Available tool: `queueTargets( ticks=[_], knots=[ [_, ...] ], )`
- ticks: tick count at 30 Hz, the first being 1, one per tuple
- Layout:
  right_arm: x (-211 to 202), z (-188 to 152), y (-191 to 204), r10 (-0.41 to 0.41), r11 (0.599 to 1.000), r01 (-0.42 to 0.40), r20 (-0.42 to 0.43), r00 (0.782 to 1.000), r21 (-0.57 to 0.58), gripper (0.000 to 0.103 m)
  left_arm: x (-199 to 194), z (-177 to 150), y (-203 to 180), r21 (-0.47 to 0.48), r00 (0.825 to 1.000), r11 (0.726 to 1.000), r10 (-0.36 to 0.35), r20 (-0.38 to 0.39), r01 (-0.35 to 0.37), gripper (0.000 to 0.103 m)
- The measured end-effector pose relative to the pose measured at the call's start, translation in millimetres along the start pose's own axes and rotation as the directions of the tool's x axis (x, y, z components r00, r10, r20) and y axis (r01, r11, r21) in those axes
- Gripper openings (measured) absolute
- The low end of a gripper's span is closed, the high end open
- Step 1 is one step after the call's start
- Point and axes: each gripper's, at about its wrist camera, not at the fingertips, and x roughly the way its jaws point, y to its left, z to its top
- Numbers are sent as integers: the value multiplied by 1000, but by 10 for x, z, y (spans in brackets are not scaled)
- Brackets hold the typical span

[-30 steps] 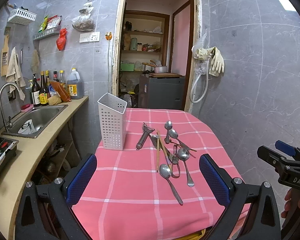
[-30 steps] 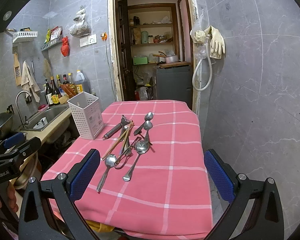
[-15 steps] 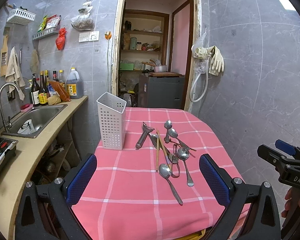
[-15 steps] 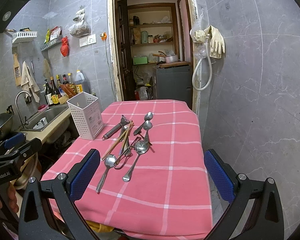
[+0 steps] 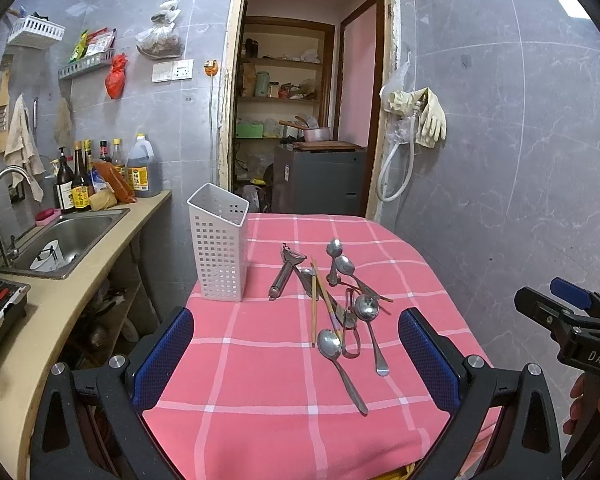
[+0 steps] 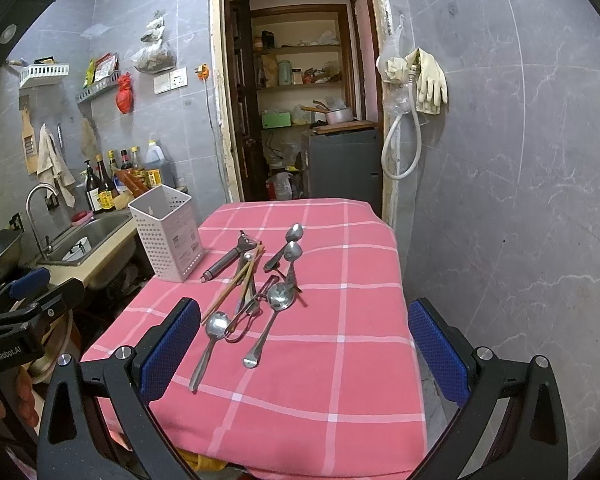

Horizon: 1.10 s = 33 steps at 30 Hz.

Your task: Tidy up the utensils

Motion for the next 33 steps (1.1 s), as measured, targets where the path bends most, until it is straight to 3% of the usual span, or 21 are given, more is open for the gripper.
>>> queueTargets(
  ticks=[12,28,33],
  knots=[
    [192,191,102,-57,998,57,18,998,9,102,289,170,86,18,999,999,-40,-10,41,103],
    [627,813,218,-132,991,129,146,980,30,102,1041,775,203,113,984,984,-150,97,139,103],
    [829,955,184,-137,990,133,130,982,36,102,1306,934,196,148,978,975,-181,102,165,103]
  ],
)
